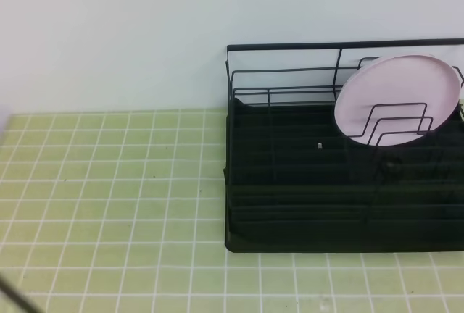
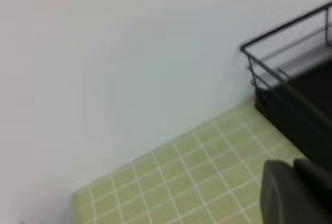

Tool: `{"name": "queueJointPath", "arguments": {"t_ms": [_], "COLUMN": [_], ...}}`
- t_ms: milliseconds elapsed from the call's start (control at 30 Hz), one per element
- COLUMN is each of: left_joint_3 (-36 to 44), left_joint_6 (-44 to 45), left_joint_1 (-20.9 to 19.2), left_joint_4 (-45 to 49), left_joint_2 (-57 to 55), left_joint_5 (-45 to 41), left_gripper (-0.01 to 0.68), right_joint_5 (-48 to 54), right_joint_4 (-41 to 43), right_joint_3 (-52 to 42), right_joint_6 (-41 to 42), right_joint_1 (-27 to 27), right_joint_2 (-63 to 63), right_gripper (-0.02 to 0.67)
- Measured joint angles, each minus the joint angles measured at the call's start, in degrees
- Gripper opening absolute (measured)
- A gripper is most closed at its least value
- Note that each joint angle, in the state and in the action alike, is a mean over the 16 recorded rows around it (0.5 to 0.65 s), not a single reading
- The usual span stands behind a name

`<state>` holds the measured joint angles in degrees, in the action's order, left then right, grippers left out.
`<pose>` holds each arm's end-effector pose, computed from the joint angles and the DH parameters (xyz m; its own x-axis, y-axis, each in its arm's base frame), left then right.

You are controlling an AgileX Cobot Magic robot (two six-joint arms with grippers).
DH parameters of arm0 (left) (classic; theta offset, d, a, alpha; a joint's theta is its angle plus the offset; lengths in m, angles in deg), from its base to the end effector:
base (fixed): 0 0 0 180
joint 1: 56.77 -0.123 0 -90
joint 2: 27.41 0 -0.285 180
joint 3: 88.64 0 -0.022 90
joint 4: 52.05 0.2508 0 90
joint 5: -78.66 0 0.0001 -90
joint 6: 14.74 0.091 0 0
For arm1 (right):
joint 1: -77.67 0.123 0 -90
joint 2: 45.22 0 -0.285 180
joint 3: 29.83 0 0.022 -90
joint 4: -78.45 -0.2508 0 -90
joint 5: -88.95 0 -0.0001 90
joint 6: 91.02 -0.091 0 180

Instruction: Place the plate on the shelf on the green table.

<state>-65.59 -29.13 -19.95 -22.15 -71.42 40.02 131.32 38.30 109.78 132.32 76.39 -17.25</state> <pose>0.0987 -0.0384 0.4213 -0.1057 0.2811 -0.9538 0.3487 0.9088 0.2292 0.0539 0.0384 0.3507 -0.1449 -0.1749 -0.9739 -0.4401 0.8929 -0.0949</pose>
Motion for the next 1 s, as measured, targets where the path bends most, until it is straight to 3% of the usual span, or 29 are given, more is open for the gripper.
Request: {"name": "queueJointPath", "arguments": {"t_ms": [433, 1000], "left_joint_3": [21.6, 28.29], "left_joint_6": [-8.8, -11.33], "left_joint_1": [-0.01, 0.0], "left_joint_4": [1.93, 1.58], "left_joint_2": [15.45, 19.5], "left_joint_5": [8.72, 8.85], "left_gripper": [0.0, -0.001], "right_joint_5": [-2.45, -4.0], "right_joint_4": [7.1, 6.62], "right_joint_3": [-13.83, -15.3], "right_joint_6": [-4.67, -4.77], "right_joint_1": [0.0, 0.0], "right_joint_2": [-13.56, -14.96], "right_gripper": [0.003, 0.001]}}
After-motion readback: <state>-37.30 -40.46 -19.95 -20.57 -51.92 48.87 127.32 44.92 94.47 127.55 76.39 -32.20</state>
